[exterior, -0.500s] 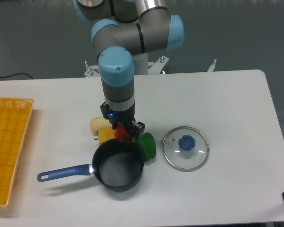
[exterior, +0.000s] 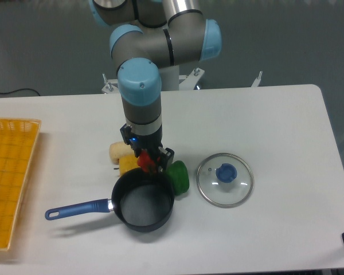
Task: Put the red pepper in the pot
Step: 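Lift the grasped red pepper with the gripper and move it toward the saucepan, then lower the red pepper into the black saucepan with the gripper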
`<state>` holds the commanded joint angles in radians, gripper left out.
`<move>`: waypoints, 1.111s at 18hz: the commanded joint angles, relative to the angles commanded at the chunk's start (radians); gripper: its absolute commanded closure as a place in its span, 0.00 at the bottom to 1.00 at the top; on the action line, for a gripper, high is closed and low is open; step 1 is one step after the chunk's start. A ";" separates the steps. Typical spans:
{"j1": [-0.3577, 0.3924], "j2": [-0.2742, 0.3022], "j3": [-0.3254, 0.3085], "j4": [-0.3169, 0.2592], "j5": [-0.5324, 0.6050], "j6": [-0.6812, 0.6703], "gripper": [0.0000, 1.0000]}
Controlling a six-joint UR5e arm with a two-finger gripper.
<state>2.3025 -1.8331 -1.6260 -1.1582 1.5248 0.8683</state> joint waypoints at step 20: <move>-0.067 -0.109 0.041 0.118 0.006 -0.255 0.49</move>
<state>2.2350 -1.9419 -1.5846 -1.0402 1.5309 0.6137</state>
